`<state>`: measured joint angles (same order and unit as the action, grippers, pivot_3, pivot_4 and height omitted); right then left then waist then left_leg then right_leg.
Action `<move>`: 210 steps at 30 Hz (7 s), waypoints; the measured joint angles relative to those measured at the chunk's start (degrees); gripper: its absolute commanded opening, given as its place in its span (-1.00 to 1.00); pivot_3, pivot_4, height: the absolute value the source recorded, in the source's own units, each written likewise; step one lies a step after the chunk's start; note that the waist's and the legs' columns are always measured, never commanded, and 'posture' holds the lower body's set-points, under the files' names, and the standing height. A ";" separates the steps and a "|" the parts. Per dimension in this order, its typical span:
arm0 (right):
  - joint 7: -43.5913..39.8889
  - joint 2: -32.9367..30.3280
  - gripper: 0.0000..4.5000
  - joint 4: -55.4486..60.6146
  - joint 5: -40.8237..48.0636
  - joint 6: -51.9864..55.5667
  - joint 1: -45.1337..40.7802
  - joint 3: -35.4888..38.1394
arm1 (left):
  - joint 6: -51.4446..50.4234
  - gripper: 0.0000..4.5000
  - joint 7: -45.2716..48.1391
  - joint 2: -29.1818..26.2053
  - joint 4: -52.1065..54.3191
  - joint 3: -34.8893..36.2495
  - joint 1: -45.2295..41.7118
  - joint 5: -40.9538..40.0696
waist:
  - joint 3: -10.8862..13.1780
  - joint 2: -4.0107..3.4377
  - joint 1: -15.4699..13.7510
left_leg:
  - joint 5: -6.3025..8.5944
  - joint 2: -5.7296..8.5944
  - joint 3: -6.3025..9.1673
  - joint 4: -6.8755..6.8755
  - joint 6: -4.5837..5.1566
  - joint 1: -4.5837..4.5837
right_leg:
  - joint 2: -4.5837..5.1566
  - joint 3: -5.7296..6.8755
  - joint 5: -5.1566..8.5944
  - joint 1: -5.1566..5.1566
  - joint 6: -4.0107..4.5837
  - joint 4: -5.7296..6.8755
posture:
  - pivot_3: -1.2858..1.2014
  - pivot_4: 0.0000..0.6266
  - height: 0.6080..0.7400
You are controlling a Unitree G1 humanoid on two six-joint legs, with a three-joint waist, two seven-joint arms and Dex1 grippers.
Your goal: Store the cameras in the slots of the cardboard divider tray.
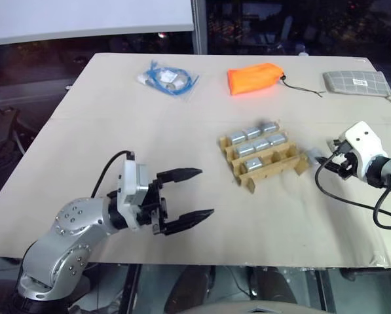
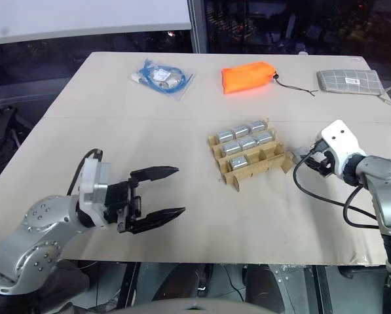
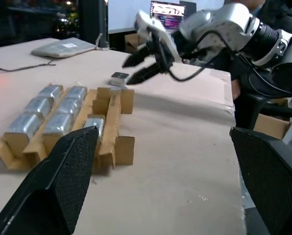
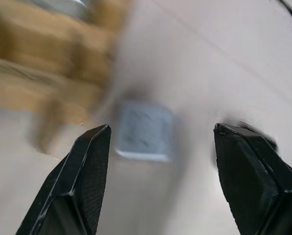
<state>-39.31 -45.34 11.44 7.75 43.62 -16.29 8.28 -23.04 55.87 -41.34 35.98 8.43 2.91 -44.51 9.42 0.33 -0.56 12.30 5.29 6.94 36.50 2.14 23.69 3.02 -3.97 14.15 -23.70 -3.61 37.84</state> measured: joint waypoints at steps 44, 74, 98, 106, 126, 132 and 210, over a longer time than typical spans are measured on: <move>-5.83 -3.87 -0.18 4.11 2.62 -21.16 3.00 -1.01 | -20.27 1.00 -26.01 4.67 -4.93 1.86 -14.80 -19.48 | 0.04 -0.04 0.32 | 0.00 0.00 0.17 0.12 0.00 0.02 | -0.06 0.13 0.00 0.02 -0.05 0.13 | 0.03 -0.52 1.00; -1.41 6.83 -0.18 29.23 -0.69 -18.74 -1.96 -18.68 | -34.58 -0.04 -49.62 11.10 -14.70 -4.60 -28.14 -45.51 | -0.01 0.15 0.77 | -0.16 0.04 0.16 0.27 -0.28 0.04 | -0.05 0.12 -0.01 0.04 -0.03 0.17 | 0.03 -0.52 1.00; 0.60 6.19 0.98 38.43 8.14 -7.67 18.96 6.95 | -30.54 -0.70 -26.40 11.71 -31.99 -19.09 -48.78 -15.01 | 0.00 0.22 -0.45 | -0.17 0.18 0.25 0.24 -0.27 0.09 | -0.01 0.21 -0.01 0.06 -0.03 0.13 | 0.03 -0.52 1.00; 3.38 10.22 0.98 45.50 9.58 -6.40 33.63 15.78 | -20.27 -0.70 -7.62 18.95 -52.44 -35.53 -63.97 9.93 | 0.03 0.24 -0.29 | -0.16 0.21 0.24 0.24 -0.24 0.13 | -0.01 0.22 0.02 0.07 -0.08 0.09 | 0.03 -0.52 1.00; 10.73 10.32 0.98 46.25 12.99 -13.96 45.01 18.64 | -7.65 -0.70 6.51 29.99 -73.16 -37.85 -72.13 34.67 | 0.05 0.29 -0.03 | -0.01 0.14 0.30 0.36 0.01 0.06 | -0.04 0.27 0.05 0.19 -0.16 0.13 | 0.03 -0.52 1.00; 11.33 9.58 0.98 46.25 13.12 -14.00 45.02 18.64 | -14.47 -0.70 7.41 29.17 -68.77 -37.29 -72.10 36.40 | 0.05 0.29 0.08 | -0.01 0.14 0.32 0.39 0.01 0.07 | -0.08 0.28 0.04 0.19 -0.15 0.15 | 0.03 -0.52 1.00; -0.78 2.61 0.99 0.69 -14.30 -41.61 0.99 -16.14 | -8.52 0.98 0.16 6.53 -7.33 -0.24 -9.00 7.18 | 0.01 0.22 1.22 | -0.03 0.05 0.28 0.48 -0.06 -0.01 | -0.04 0.25 -0.02 0.22 -0.07 0.19 | 0.03 -0.52 1.00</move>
<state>-40.10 -42.73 12.13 -6.55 2.01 -15.30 -7.85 -31.55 56.03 -34.81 28.66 8.19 -6.09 -37.33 9.43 0.55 0.66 12.28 5.34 7.22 36.98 2.08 23.68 2.98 -3.72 14.13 -23.48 -3.67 38.03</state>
